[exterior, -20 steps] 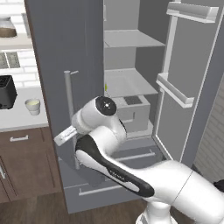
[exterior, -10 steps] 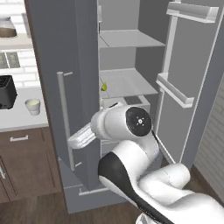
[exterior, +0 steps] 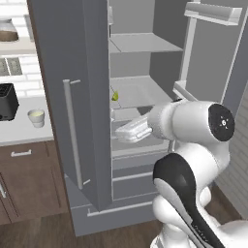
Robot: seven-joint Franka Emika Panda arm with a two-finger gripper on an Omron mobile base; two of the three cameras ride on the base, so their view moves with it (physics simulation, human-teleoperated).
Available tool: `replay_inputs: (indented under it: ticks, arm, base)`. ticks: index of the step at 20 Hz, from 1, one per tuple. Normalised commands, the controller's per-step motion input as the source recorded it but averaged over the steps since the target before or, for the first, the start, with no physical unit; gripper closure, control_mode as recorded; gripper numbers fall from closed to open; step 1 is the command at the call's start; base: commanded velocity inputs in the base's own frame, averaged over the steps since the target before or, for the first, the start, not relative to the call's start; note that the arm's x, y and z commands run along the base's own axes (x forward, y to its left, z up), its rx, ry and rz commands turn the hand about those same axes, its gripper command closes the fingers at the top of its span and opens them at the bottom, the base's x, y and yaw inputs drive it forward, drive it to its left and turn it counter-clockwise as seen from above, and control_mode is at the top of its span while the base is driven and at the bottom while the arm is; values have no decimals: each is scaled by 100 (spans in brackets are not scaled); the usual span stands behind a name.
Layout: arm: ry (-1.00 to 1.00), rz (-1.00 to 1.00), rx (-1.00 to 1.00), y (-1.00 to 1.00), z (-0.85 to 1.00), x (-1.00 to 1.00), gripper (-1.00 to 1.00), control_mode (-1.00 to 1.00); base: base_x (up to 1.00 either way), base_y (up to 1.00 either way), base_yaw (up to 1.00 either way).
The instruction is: Grab a lemon wedge from the fridge and one ice cube from the ice bowl, and put them in the glass of lemonade.
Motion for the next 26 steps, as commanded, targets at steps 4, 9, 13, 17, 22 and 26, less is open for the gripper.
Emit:
replay_inputs:
  ticks: [4, 9, 13, 17, 22, 26]
  arm:
    - [6, 26, 13, -62, 11, 73, -100, -100]
    - [25, 42, 10, -9, 6, 94, -100, -100]
    - [47, 34, 0, 25, 21, 54, -100, -100]
    - [38, 17, 0, 30, 1, 51, -100, -100]
    - [2, 0, 0, 4, -24, 35, -100, -100]
    - [-5, 0, 2, 0, -38, 81, -100, -100]
  base:
    - [0, 0, 0]
    - [0, 0, 0]
    - [0, 0, 0]
    - [0, 0, 0]
    - [0, 0, 0]
    - [0, 0, 0]
